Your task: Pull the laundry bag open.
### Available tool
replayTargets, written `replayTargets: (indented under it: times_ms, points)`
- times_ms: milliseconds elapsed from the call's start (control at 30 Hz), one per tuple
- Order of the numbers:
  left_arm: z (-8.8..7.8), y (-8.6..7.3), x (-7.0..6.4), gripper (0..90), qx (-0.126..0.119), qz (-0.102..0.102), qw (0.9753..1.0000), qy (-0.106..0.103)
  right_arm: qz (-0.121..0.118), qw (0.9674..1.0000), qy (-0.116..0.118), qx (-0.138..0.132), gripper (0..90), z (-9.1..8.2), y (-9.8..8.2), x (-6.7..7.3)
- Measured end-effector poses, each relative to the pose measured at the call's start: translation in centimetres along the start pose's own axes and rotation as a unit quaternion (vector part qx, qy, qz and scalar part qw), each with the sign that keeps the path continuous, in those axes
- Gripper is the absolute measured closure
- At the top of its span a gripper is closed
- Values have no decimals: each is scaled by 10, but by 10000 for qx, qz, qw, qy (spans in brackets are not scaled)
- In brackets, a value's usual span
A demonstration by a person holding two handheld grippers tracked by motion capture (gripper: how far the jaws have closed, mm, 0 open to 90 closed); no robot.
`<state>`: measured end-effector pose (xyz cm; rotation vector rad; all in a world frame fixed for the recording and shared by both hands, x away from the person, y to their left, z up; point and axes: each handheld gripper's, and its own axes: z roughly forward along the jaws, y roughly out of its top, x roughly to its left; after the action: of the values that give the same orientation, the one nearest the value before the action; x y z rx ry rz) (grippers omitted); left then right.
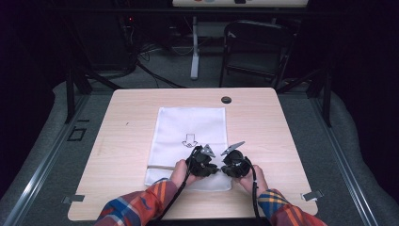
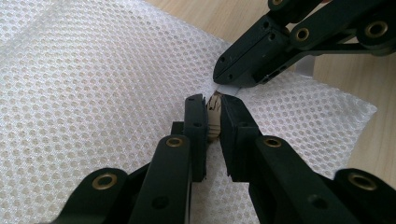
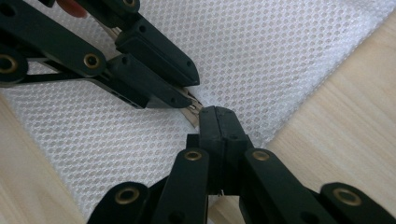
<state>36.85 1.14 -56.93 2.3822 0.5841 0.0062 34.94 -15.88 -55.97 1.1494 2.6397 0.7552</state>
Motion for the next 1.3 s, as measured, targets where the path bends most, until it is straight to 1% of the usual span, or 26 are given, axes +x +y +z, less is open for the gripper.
replayTargets:
  times_ms: [67,100,200,267,300,367,500,533,567,667,700,733,767,800,1000,1100,1133,1167,1200,1267,1300]
  points:
    - [0,0,1,813,0,-12,10000,9,42,10000,16,0,900,0,0,0]
    - [-1,0,1,813,0,-39,10000,-17,46,10000,-2,-2,900,0,0,0]
    - [-1,0,2,813,3,-37,10000,20,56,10000,-55,-30,900,0,-1,0]
    - [-1,0,1,813,7,-37,10000,23,41,10000,-58,-30,900,0,0,1]
    - [-1,0,1,813,9,-32,10000,27,-5,10000,-83,-37,900,0,0,0]
    - [-2,0,2,813,17,-29,10000,38,32,10000,-62,-31,900,0,0,0]
    - [-3,-1,3,812,22,-48,10000,72,-36,9999,-117,-33,900,1,0,0]
    - [-3,-1,3,812,22,-67,10000,57,-25,9999,-116,-11,900,0,0,0]
    - [-3,-1,3,812,10,-80,10000,57,-18,9999,-108,-47,900,1,0,0]
    - [-3,-1,3,812,13,-63,10000,60,-9,9999,-139,2,900,0,0,0]
    - [-3,-1,3,812,11,-68,10000,60,54,9998,-152,-67,900,1,-1,0]
    - [-3,-1,3,812,15,-65,10000,63,-22,9998,-180,-8,900,0,0,0]
    - [-4,-1,3,812,27,-62,9999,85,-13,9998,-195,1,900,0,0,0]
    - [-4,-1,3,812,35,-55,9999,88,27,9999,-155,-56,900,0,-1,1]
    - [-5,-1,2,813,60,1,9999,109,-14,9998,-201,-10,900,0,-1,0]
    - [-7,-2,2,813,118,67,9997,208,1,9998,-209,-11,900,-1,-1,0]
    - [-9,-3,4,813,118,63,9997,196,-33,9997,-236,25,900,-1,-1,0]
    - [-11,-4,6,813,137,51,9995,264,3,9998,-219,-10,900,-1,-1,1]
    - [-13,-6,8,813,148,21,9995,279,-3,9997,-226,-6,900,-1,-2,0]
    - [-14,-8,10,812,125,-85,9997,200,37,9999,-151,-64,900,0,-2,-1]
    - [-14,-8,9,812,132,-63,9996,227,6,9998,-202,-2,900,-1,-1,0]
